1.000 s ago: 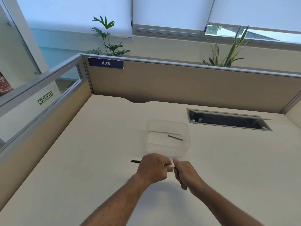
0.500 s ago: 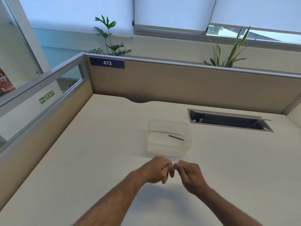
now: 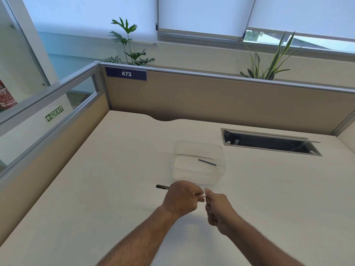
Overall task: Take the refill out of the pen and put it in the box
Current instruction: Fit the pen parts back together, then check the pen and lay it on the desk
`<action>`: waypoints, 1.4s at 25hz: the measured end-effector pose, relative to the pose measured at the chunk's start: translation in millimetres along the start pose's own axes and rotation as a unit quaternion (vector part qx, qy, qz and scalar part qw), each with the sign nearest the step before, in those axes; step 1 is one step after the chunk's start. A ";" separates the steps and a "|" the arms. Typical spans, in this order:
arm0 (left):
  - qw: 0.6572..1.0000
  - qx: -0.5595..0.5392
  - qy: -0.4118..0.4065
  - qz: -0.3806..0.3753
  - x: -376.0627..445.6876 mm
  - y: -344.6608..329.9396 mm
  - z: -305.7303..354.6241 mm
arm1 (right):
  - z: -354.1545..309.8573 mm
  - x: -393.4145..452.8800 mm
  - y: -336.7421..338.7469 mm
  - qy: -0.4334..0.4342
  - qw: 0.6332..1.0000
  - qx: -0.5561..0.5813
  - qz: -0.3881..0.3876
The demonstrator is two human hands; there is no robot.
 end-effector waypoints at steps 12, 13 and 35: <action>0.987 0.044 -0.122 0.096 -1.4 1.6 -0.6 | 1.6 -8.9 -8.0 -0.085 0.989 0.118 0.021; 0.992 0.022 -0.085 0.096 -1.7 1.8 -1.2 | 0.3 -7.8 -6.7 -0.061 0.993 0.098 0.023; 0.967 0.117 0.219 -0.063 -30.7 -44.2 -67.7 | -31.8 14.7 18.2 0.358 0.931 0.003 0.072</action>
Point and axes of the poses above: each hand's wrist, its own x-axis towards the middle knuckle, its own y-axis out of the back of the hand, z = x × y, the point moved 3 cm from there along x, towards the middle knuckle, and after that the axes turned 15 degrees about y, right-handed, at the moved point
